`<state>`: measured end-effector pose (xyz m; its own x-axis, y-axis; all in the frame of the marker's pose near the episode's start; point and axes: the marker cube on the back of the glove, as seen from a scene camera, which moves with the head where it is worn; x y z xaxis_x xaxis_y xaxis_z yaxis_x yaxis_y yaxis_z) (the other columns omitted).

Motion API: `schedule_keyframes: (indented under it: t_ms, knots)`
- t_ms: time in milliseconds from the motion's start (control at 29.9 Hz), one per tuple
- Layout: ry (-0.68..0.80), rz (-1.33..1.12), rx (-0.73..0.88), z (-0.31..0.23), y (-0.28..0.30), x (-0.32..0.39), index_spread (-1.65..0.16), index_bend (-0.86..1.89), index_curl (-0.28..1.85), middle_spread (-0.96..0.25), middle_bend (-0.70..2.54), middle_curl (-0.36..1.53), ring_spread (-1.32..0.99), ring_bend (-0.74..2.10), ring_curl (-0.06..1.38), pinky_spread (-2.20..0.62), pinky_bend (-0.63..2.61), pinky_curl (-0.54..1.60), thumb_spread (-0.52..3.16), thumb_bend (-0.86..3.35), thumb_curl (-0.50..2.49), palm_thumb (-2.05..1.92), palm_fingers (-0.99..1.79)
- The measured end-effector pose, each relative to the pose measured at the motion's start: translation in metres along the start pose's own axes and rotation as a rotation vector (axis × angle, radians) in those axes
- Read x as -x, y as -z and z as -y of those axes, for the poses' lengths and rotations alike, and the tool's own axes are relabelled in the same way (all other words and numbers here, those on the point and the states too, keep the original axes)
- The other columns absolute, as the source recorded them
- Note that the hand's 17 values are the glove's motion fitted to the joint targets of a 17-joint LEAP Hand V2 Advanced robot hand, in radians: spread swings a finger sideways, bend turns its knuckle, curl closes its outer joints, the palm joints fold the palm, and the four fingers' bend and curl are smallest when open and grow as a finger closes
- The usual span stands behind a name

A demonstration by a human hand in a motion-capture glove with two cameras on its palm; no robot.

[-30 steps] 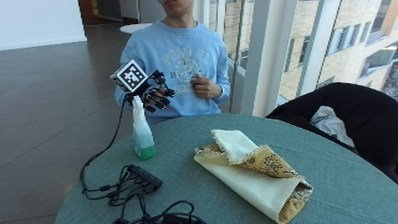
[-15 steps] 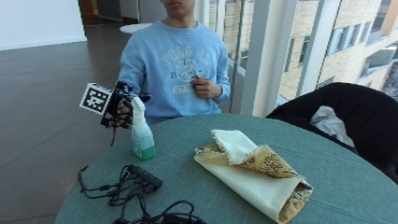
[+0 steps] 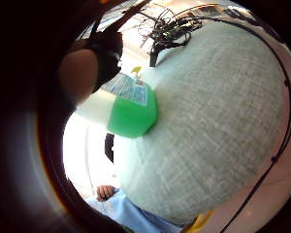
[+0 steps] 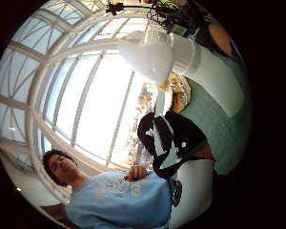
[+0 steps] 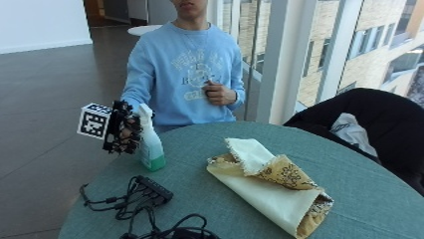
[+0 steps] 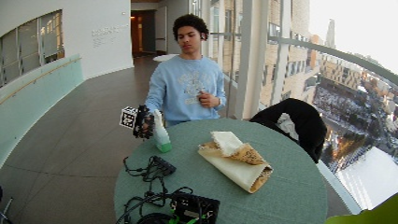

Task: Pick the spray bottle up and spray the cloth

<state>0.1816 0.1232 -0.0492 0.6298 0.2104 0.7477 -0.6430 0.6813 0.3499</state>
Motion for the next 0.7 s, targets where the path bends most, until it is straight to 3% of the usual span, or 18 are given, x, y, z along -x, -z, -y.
schedule_keyframes:
  t_ms: [568, 702]
  knots:
    - [0.023, 0.072, 0.043, 0.043, -0.031, -0.015, -0.33, 0.16, 0.32, -0.09, 0.26, 0.42, -0.06, 0.32, 0.35, 0.20, 0.18, 0.30, 1.00, 0.00, 0.37, 0.86, 0.92]
    - [0.029, 0.089, -0.006, 0.048, -0.037, -0.015, -0.32, 0.18, 0.34, -0.10, 0.22, 0.41, -0.07, 0.33, 0.35, 0.20, 0.18, 0.30, 0.97, 0.00, 0.40, 0.90, 0.98]
